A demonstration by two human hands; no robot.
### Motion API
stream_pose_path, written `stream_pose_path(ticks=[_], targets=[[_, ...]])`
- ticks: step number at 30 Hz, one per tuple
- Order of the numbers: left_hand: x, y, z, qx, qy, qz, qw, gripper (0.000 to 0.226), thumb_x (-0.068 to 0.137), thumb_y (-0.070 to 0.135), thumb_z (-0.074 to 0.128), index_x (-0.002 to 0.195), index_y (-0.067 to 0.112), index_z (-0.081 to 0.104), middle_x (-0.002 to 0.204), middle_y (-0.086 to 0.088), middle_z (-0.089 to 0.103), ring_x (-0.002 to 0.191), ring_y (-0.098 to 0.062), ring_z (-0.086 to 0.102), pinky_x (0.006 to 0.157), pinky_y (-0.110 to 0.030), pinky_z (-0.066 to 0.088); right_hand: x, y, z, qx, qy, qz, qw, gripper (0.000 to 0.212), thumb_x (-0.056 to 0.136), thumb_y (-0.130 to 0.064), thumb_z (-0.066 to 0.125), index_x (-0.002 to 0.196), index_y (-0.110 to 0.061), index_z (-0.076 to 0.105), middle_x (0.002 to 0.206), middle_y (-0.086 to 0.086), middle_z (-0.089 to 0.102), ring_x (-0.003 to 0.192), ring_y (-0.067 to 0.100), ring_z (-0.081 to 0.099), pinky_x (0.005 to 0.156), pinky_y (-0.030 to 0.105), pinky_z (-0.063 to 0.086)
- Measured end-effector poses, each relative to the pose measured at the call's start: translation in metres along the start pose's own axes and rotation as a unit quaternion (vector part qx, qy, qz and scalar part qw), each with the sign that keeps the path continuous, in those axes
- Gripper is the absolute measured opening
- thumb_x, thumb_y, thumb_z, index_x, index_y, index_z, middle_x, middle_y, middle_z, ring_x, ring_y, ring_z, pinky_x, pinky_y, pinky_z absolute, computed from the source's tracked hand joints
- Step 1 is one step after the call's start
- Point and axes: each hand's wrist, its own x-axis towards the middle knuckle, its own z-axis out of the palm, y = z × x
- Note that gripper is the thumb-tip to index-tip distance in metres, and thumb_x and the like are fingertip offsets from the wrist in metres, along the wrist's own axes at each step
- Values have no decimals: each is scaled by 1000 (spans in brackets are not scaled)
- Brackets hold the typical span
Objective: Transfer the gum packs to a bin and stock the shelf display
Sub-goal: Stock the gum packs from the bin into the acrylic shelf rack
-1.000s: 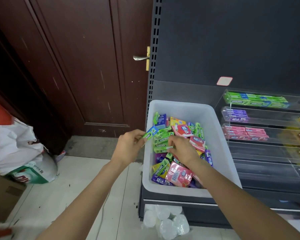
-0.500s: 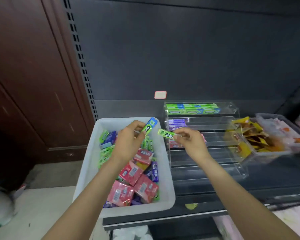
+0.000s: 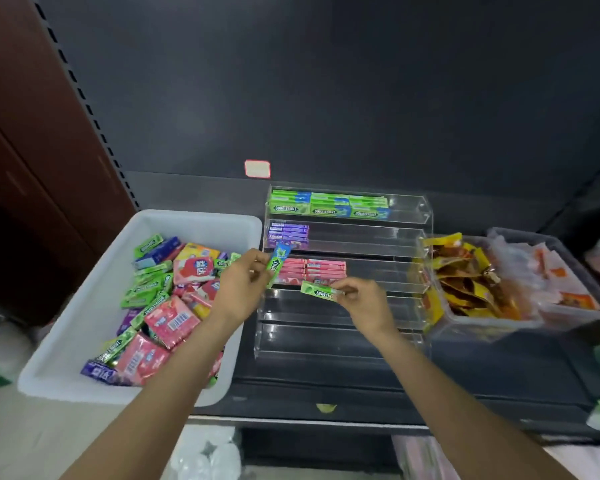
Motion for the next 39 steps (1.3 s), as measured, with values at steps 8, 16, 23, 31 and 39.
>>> stream_pose_path(ticks=[8,16,23,31,39], targets=[[-7,-15,-10,-5,34,-64,997,14,89,6,58,102,11,58,79,1,62,76,-13,59,70,-23,46,2,-5,33,-61,-40,-18,997,19,86,-5,64,104,-8,71,103,5,71,90,15,66,85,20,49],[-14,-18,-16,8,18,-61,998,17,92,12,56,109,12,57,89,1,61,71,-12,58,54,-16,39,1,-10,63,-101,0,0,995,20,90,-1,56,104,-8,69,101,8,68,90,19,64,82,26,52],[-15,-20,-20,0,14,-56,998,16,92,12,56,107,15,57,85,7,58,69,-5,57,50,-4,39,-1,-14,71,-118,58,8,991,20,90,-2,56,104,-9,68,99,7,66,85,17,62,72,18,43],[-18,-28,-24,-13,0,-60,998,19,92,14,57,110,13,57,88,5,58,66,-2,54,47,-6,40,2,-13,81,-58,71,24,996,20,89,1,57,105,-6,65,96,8,65,86,18,62,74,16,45],[-15,-25,-26,-5,-18,-43,999,19,91,14,58,111,14,60,91,6,59,83,-12,60,65,-12,46,3,-12,78,-138,-15,24,990,17,93,-14,55,103,-5,66,96,10,69,85,20,66,74,27,53]])
